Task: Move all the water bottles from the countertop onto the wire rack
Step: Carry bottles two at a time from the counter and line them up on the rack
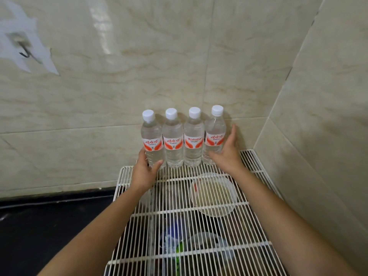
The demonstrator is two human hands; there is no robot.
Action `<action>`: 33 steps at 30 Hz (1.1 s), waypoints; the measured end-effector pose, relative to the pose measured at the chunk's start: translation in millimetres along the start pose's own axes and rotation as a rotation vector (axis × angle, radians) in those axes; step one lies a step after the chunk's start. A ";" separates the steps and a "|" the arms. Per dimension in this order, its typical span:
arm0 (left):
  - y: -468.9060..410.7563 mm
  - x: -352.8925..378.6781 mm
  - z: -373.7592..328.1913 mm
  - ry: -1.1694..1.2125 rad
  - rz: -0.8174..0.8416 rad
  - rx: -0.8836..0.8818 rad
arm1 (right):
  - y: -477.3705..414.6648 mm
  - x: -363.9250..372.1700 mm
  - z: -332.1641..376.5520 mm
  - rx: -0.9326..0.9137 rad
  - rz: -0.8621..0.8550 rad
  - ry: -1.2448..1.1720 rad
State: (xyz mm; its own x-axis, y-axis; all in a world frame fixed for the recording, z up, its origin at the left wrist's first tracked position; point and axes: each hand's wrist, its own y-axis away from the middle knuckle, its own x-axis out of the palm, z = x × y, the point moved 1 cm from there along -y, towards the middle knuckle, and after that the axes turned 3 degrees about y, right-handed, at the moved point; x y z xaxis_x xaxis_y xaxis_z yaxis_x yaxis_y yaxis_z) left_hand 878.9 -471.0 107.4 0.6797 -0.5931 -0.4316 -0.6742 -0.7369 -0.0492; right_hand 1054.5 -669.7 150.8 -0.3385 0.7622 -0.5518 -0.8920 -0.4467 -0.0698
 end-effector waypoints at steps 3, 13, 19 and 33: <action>-3.1 -7.8 -9.6 -0.063 -0.010 0.106 | 0.8 -25.8 43.3 -0.340 -0.325 0.134; -22.5 -35.5 -79.6 -0.416 -0.164 0.602 | -18.4 -39.2 135.5 -0.562 0.325 0.752; -17.3 -35.7 -81.8 -0.396 -0.172 0.566 | -27.8 -35.8 145.3 -0.531 0.293 0.765; -19.1 -33.7 -82.4 -0.461 -0.178 0.546 | -31.4 -45.3 166.0 -0.488 0.286 0.959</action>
State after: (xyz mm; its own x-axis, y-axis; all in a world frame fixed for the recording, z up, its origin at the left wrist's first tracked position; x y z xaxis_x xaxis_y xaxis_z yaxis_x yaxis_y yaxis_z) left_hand 892.6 -463.7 197.0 0.6829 -0.1945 -0.7042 -0.6947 -0.4710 -0.5437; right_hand 1048.1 -612.4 315.9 0.0472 0.0182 -0.9987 -0.5332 -0.8450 -0.0406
